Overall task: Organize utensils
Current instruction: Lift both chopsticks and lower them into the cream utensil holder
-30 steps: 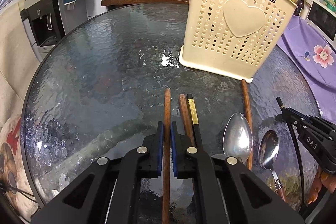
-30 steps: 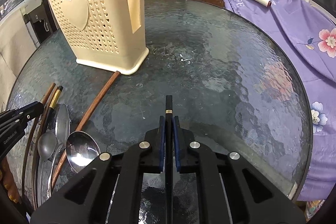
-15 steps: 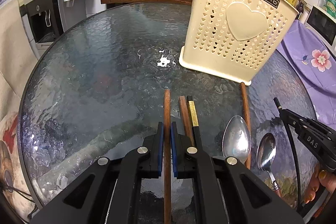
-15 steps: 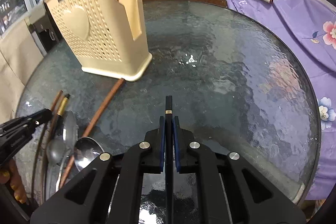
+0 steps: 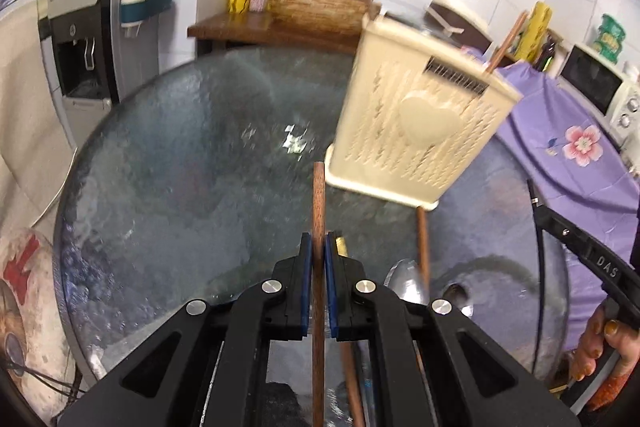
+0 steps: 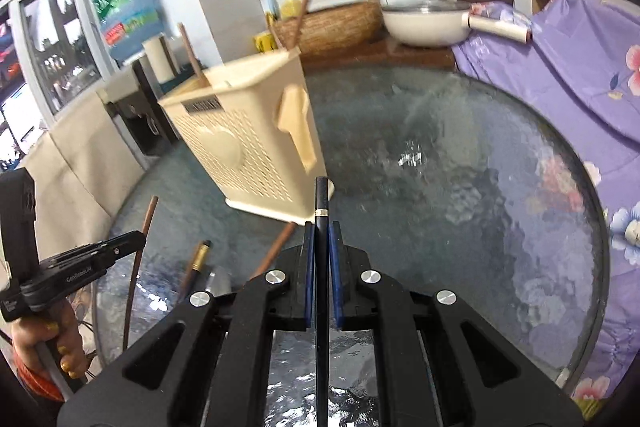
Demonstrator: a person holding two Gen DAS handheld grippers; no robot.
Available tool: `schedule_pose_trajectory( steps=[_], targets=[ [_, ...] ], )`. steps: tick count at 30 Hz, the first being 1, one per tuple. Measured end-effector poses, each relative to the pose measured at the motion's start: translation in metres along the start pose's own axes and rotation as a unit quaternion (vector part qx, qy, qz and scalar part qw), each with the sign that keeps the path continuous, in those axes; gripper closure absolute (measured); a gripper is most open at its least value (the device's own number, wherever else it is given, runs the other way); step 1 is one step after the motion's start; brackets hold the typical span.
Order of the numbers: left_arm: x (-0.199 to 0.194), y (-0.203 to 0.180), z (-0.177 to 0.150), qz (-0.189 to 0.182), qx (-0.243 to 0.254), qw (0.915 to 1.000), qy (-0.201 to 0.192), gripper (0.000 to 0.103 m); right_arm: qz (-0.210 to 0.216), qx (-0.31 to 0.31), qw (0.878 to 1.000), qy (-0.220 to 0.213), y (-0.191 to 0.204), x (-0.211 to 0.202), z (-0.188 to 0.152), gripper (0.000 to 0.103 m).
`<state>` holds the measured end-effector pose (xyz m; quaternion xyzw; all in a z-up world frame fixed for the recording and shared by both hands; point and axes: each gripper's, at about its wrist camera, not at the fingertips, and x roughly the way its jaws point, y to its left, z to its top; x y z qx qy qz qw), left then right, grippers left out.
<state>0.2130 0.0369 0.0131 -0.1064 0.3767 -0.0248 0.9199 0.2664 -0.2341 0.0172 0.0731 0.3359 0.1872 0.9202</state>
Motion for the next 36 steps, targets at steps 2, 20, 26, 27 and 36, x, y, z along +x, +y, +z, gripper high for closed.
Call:
schedule_pose_trajectory(
  steps=[2,20,26,27,36],
  targets=[
    [-0.011,-0.005,0.003,-0.005,0.006,0.9999,-0.012,0.097,0.006,-0.005,1.000,-0.015,0.003,-0.012,0.003,0.095],
    [-0.085,-0.023,0.013,-0.043,0.035,0.9943,-0.091,0.097,0.041,-0.045,0.992,-0.108,0.024,-0.112,0.013,0.095],
    [-0.098,-0.022,0.011,-0.047,0.043,0.9927,-0.102,0.097,0.040,-0.054,0.991,-0.114,0.027,-0.119,0.014,0.095],
    [-0.101,-0.023,0.012,-0.047,0.045,0.9924,-0.105,0.097,0.040,-0.056,0.991,-0.115,0.028,-0.121,0.015,0.095],
    [-0.114,-0.032,0.017,-0.048,0.059,0.9895,-0.123,0.097,0.038,-0.071,0.989,-0.122,0.037,-0.124,0.023,0.095]
  ],
)
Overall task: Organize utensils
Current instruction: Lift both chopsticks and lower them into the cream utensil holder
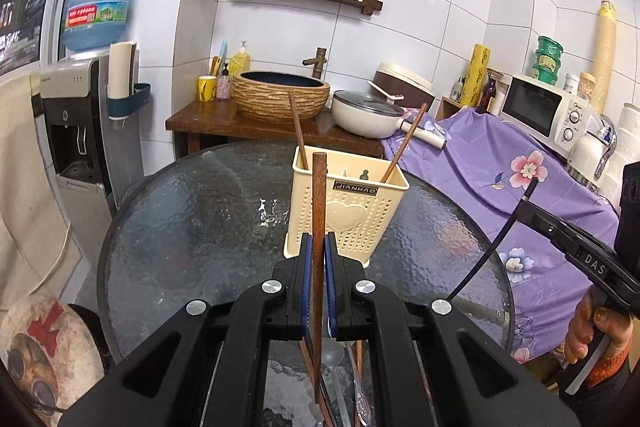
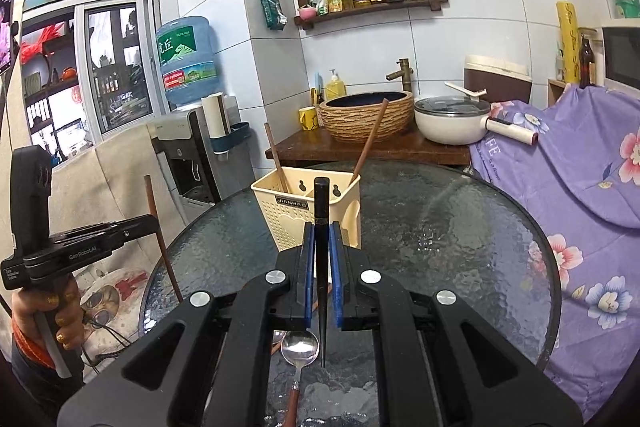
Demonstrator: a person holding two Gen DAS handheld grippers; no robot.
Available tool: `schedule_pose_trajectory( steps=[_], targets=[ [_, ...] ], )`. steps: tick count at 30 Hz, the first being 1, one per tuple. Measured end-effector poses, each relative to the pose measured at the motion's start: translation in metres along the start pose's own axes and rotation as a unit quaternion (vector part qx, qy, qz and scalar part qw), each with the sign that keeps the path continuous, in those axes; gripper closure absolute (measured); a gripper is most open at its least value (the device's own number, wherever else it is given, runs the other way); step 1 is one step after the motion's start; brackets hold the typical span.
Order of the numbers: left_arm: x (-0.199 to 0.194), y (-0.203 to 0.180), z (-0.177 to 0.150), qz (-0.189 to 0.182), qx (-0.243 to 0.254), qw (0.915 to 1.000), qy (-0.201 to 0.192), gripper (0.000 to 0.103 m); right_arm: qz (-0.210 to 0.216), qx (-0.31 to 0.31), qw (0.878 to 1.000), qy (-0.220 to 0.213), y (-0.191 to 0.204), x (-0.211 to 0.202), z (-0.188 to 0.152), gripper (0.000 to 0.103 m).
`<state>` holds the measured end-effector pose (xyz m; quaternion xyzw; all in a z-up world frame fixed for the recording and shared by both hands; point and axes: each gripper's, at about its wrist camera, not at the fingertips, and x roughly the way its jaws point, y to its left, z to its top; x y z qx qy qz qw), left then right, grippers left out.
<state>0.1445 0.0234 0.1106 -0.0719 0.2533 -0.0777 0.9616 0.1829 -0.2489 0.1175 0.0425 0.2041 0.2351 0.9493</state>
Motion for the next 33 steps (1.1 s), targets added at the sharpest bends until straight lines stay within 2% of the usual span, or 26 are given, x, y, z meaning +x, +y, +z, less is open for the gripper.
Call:
schedule_pose_trajectory(
  steps=[7,13,18,22,25,28,33],
  targets=[
    [0.004,-0.001,0.015,-0.011,0.004,0.9999,-0.001,0.097,0.003,-0.017,1.000,0.001,0.007,0.005,0.015,0.095],
    [0.009,-0.005,0.040,-0.017,0.009,0.9998,-0.010,0.097,0.019,-0.019,1.000,0.000,0.010,0.009,0.043,0.095],
    [0.006,-0.012,0.078,-0.018,0.014,0.9992,-0.033,0.097,0.030,-0.022,0.999,-0.016,0.016,0.011,0.079,0.095],
    [0.005,-0.017,0.125,-0.027,0.006,0.9984,-0.050,0.097,0.040,-0.013,0.998,-0.041,0.021,0.013,0.124,0.095],
    [0.006,-0.023,0.162,-0.019,0.002,0.9974,-0.070,0.097,0.027,-0.023,0.997,-0.071,0.030,0.014,0.155,0.095],
    [0.012,-0.028,0.188,0.005,0.002,0.9958,-0.092,0.097,0.011,-0.029,0.995,-0.090,0.037,0.021,0.180,0.095],
    [0.046,-0.025,0.190,0.027,-0.012,0.9960,-0.085,0.097,-0.020,-0.029,0.994,-0.104,0.037,0.047,0.181,0.095]
  ],
)
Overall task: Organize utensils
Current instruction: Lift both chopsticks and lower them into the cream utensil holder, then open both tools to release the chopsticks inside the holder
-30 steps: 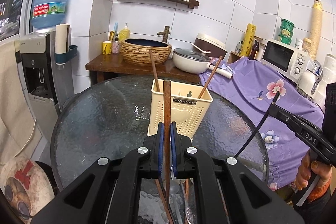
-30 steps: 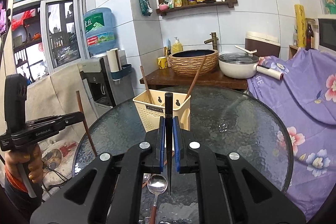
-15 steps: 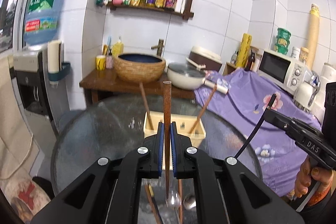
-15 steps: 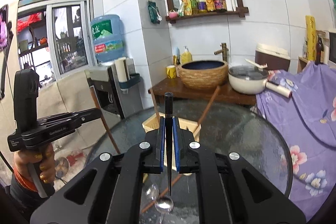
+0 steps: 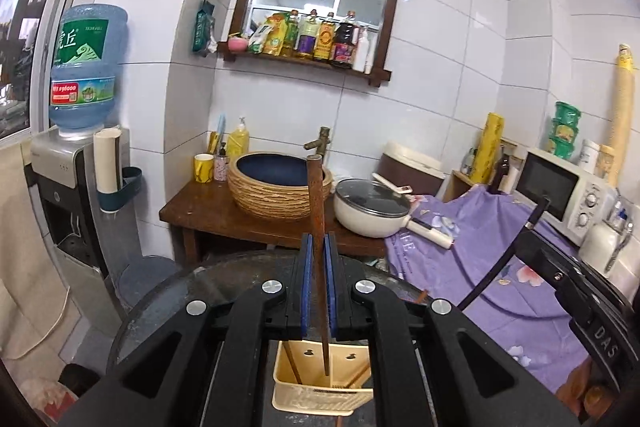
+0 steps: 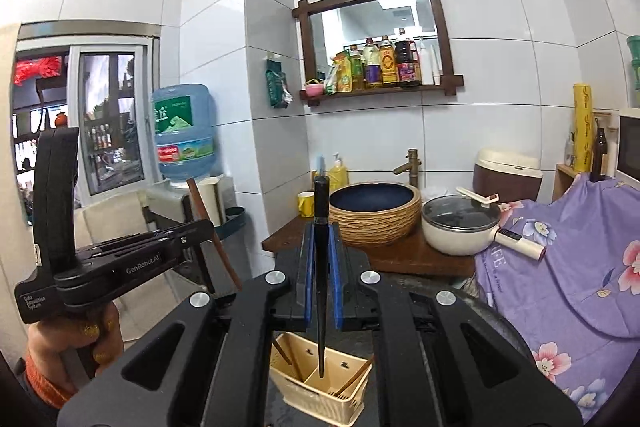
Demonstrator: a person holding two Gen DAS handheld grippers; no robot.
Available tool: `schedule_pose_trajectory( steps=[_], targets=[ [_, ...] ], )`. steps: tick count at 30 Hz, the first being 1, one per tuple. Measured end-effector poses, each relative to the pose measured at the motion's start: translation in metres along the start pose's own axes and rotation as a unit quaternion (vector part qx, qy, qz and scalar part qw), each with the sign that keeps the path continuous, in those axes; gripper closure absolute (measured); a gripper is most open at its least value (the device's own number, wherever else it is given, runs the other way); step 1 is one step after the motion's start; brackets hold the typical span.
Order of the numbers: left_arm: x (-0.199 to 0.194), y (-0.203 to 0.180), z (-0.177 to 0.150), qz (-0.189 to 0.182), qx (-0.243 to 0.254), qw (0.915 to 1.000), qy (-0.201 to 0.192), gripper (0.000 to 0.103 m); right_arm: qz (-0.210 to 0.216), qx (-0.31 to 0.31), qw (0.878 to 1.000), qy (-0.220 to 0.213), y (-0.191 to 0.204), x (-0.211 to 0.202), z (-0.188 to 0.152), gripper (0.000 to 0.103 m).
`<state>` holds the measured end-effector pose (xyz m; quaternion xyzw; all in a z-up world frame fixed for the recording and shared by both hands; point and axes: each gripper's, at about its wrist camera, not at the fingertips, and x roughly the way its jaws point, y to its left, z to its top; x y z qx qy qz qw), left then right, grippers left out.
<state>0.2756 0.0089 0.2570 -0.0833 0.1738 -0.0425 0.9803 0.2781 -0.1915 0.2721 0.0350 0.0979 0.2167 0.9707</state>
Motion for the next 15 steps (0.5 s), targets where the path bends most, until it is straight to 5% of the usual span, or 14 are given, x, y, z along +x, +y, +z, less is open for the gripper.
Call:
schedule_pose_trajectory(
  steps=[15],
  targets=[
    [0.066,0.020,-0.085,0.020,-0.022,0.9966,0.077,0.097,-0.023,0.050,0.996,0.072,-0.020,0.068,-0.102,0.095]
  ],
)
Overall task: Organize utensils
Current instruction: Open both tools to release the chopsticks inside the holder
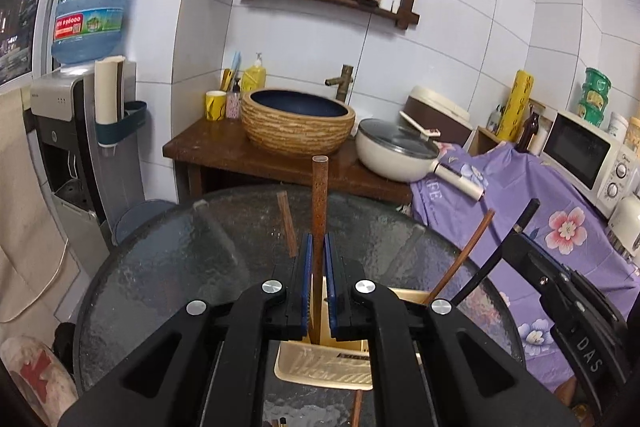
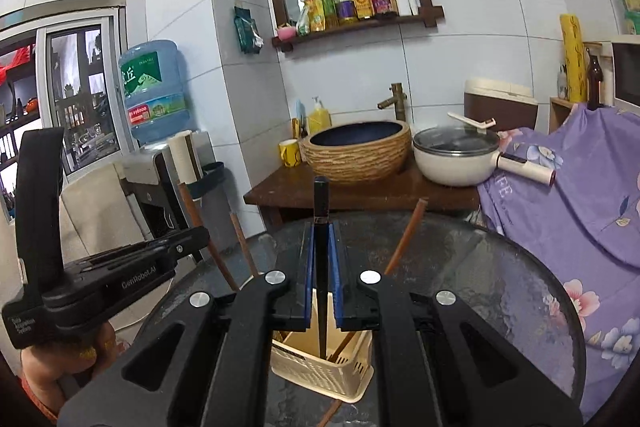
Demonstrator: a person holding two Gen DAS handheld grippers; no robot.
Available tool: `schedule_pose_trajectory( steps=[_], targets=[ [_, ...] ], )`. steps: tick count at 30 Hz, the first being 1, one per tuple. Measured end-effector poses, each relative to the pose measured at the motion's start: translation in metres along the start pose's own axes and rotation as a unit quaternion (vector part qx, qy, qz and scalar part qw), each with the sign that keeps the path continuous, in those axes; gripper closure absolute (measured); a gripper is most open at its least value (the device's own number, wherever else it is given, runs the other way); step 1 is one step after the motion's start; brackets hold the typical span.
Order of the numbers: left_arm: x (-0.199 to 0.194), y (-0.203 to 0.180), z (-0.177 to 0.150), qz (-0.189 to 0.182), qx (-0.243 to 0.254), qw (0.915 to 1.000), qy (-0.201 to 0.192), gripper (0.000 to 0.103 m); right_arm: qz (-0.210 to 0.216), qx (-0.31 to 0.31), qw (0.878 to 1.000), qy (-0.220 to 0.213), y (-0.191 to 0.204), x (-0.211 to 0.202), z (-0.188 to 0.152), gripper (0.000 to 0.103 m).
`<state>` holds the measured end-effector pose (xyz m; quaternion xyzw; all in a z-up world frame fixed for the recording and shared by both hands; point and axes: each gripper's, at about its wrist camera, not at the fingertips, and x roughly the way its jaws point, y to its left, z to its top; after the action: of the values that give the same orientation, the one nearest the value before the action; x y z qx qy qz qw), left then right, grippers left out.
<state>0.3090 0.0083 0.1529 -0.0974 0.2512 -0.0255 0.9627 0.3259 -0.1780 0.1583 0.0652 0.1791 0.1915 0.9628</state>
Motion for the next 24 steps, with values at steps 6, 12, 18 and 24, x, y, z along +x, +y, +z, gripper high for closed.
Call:
schedule_pose_trajectory(
  steps=[6,12,18,24],
  targets=[
    [0.016,0.004,-0.017,0.005,-0.001,0.9998,0.021,0.097,-0.003,0.015,1.000,0.019,-0.008,0.012,-0.009,0.095],
    [0.023,0.005,-0.025,0.015,0.002,0.9996,0.025,0.097,-0.014,0.027,0.999,0.023,-0.018,0.016,-0.014,0.095],
    [0.024,0.007,-0.027,0.007,-0.003,0.9996,0.026,0.095,-0.015,0.033,0.999,0.019,-0.025,0.015,-0.015,0.094],
    [-0.002,0.005,-0.031,0.015,0.005,0.9998,-0.014,0.044,-0.013,0.027,1.000,-0.003,-0.025,0.001,-0.020,0.047]
  ],
)
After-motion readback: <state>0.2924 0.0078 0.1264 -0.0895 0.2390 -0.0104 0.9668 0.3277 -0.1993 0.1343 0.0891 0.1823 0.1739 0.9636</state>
